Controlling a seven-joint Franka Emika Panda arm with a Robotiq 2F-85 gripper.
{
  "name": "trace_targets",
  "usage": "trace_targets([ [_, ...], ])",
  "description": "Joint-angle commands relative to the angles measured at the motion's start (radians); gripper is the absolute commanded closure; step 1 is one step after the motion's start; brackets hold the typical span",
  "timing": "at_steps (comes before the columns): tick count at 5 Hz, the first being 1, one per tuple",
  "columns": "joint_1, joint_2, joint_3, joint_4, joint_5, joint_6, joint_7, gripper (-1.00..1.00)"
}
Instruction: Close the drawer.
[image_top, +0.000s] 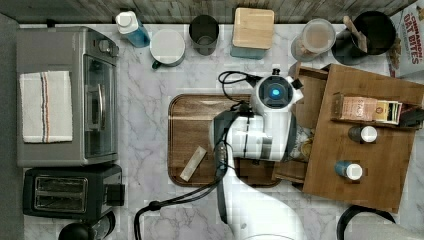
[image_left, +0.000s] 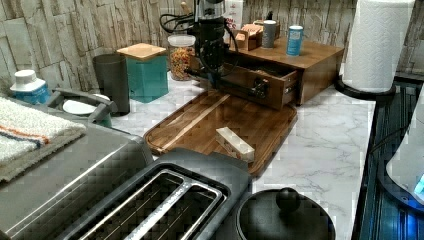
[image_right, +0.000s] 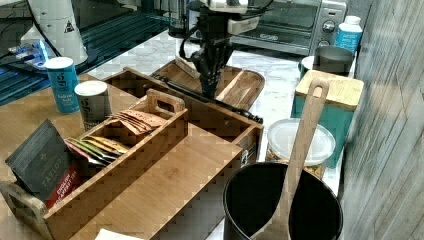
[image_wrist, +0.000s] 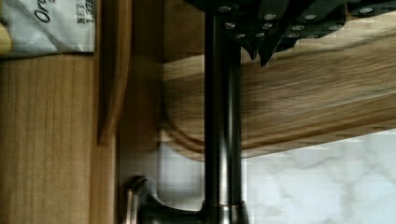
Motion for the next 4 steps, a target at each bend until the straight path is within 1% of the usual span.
trace_targets([
  [1, -0.279, 0.0, -0.177, 0.044, -0.042, 0.077, -0.301, 1.0],
  [2, -0.315, 0.047, -0.187, 0.103, -0.029, 0.044, -0.372, 1.0],
  [3, -0.284, 0.013, -0.218, 0.088, -0.035, 0.016, -0.315, 1.0],
  [4, -0.302, 0.011, -0.198, 0.088, -0.044, 0.015, -0.309, 1.0],
])
